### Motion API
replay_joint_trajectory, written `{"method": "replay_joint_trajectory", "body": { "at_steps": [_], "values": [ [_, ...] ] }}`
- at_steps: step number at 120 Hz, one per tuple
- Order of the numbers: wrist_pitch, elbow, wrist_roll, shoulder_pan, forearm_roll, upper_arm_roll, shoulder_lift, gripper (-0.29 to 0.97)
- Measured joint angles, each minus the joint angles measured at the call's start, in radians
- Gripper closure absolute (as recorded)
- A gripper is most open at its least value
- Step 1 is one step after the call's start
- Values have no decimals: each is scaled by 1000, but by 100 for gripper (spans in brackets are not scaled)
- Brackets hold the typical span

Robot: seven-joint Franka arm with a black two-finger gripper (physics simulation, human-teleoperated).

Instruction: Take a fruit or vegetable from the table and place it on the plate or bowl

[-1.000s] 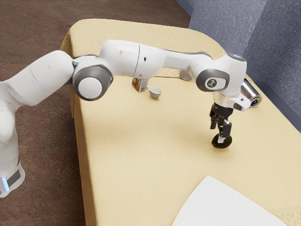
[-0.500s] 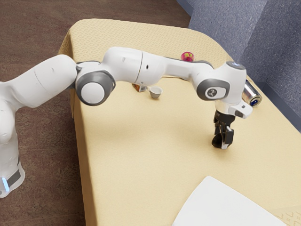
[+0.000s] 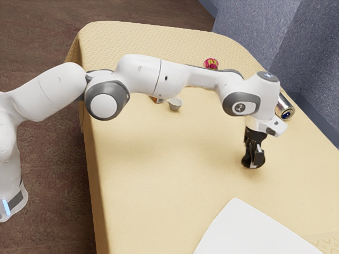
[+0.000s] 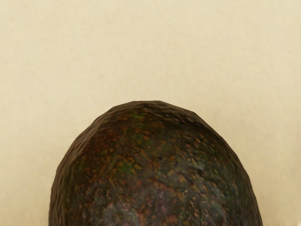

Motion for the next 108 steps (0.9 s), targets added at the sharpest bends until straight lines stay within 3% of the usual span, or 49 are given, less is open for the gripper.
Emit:
{"method": "replay_joint_trajectory", "body": {
  "at_steps": [21,54,72,94,108],
  "values": [
    [-60,-5,-6,-70,53,3,-86,44],
    [-207,-105,-14,-265,89,-7,-208,33],
    [-241,-128,-27,-326,149,-97,-214,32],
    [-259,-178,-57,-327,329,-312,-206,35],
    [-264,-197,-77,-321,398,-351,-202,31]
  ]
}}
